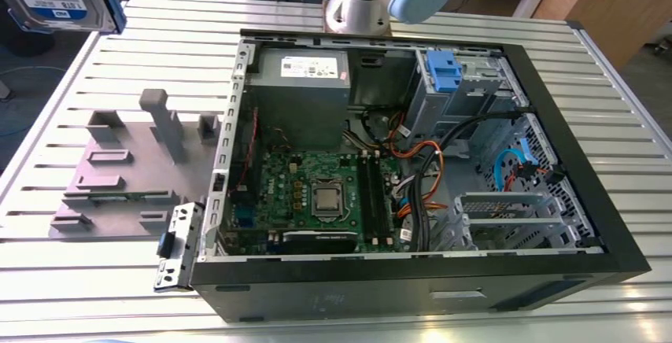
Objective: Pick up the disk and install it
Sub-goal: 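Pick up the disk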
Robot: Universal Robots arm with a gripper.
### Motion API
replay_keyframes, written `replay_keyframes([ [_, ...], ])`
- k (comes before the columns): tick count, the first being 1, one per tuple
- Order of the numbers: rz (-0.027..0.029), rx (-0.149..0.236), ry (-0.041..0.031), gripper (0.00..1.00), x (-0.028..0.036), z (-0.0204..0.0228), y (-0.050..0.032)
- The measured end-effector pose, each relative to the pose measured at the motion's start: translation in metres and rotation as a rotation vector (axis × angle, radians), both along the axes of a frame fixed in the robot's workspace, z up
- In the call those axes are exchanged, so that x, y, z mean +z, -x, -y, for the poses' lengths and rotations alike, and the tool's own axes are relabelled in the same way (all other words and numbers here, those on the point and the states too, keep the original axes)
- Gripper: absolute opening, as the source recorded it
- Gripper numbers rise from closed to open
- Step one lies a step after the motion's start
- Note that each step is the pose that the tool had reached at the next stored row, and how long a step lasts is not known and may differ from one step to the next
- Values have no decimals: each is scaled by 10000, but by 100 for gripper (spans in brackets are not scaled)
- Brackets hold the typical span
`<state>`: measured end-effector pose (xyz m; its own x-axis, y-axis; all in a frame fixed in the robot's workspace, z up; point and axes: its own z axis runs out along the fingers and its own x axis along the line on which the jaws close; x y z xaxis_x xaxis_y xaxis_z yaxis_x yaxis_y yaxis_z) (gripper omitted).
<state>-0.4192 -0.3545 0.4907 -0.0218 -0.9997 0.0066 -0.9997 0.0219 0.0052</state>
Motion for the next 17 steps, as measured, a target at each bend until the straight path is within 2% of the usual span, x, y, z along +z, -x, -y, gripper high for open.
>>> replay_keyframes([
  [8,1,0,0,37,30,0,0],
  [17,0,0,0,37,33,0,-15],
])
